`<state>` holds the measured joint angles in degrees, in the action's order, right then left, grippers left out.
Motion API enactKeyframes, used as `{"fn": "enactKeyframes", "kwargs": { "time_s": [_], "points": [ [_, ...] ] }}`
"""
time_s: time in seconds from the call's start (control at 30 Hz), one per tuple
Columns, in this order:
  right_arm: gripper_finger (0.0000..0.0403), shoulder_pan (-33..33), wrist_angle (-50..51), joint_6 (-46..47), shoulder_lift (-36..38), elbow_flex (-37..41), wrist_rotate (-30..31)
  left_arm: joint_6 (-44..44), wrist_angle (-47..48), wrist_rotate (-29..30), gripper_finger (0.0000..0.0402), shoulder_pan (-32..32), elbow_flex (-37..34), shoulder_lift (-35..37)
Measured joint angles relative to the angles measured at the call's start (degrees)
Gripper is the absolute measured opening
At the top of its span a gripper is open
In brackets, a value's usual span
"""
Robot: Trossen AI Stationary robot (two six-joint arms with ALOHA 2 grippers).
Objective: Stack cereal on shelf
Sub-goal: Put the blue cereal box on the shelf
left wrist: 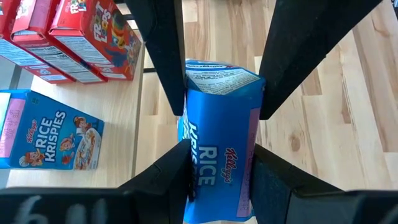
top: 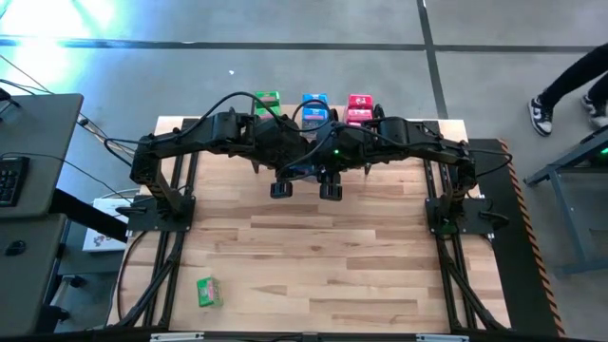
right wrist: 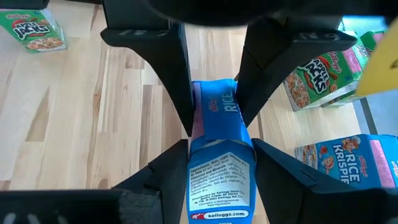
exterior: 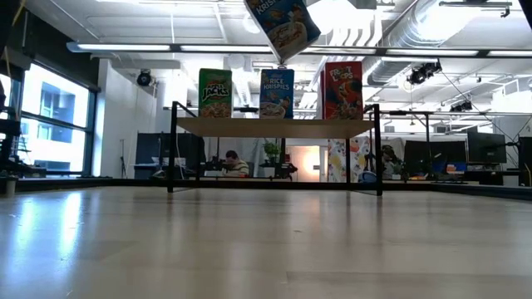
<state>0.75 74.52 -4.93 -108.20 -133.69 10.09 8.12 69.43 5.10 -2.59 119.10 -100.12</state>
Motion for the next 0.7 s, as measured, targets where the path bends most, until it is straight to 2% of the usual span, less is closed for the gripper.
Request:
{"fn": "enactKeyframes", "kwargs": {
  "time_s": [0.2, 0.5, 0.7],
  "points": [
    [0.0161, 0.0, 0.0, 0.1, 0.0, 0.0, 0.0, 0.0, 0.0, 0.1, 0.0129, 0.0, 0.0, 0.0],
    [0.0161, 0.0, 0.1, 1.5, 0.0, 0.0, 0.4, -0.1, -0.3, 2.6, 0.0172, 0.0, 0.0, 0.0],
    [0.0161, 0.0, 0.1, 2.1, 0.0, 0.1, 0.9, 0.2, -0.3, 1.5, 0.0173, 0.0, 0.0, 0.0]
  ]
}}
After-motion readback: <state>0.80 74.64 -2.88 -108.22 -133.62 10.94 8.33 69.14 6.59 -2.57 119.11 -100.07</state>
